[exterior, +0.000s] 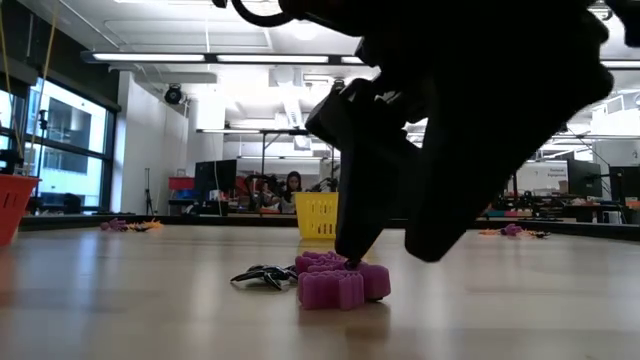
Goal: Sort Halloween decoration
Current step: Put the skeleton toy into the yellow bin
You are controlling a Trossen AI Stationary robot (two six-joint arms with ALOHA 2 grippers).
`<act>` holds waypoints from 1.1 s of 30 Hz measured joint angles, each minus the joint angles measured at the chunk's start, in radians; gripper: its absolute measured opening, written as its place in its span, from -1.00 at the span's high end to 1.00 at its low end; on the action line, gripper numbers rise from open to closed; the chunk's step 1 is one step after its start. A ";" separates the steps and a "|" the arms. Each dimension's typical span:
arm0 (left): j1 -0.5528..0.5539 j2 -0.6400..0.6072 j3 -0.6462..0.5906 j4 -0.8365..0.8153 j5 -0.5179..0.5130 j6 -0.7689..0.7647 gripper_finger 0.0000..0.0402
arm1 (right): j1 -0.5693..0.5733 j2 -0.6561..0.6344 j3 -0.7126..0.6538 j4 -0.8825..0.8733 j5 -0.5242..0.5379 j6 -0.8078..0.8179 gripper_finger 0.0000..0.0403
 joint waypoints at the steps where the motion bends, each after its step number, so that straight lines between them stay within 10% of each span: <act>1: 0.000 0.000 0.000 0.000 0.000 0.000 0.06 | 0.001 0.000 -0.007 0.011 0.000 -0.006 -0.01; 18: 0.000 0.000 0.000 -0.002 -0.001 -0.002 0.06 | 0.024 0.069 -0.006 0.102 0.070 0.032 0.01; 28: 0.000 0.000 0.000 -0.001 -0.001 -0.003 0.06 | 0.028 0.071 -0.005 0.053 0.094 0.063 0.86; 33: 0.000 0.000 0.000 -0.001 -0.001 -0.003 0.06 | 0.027 0.068 0.016 0.032 0.091 0.067 0.86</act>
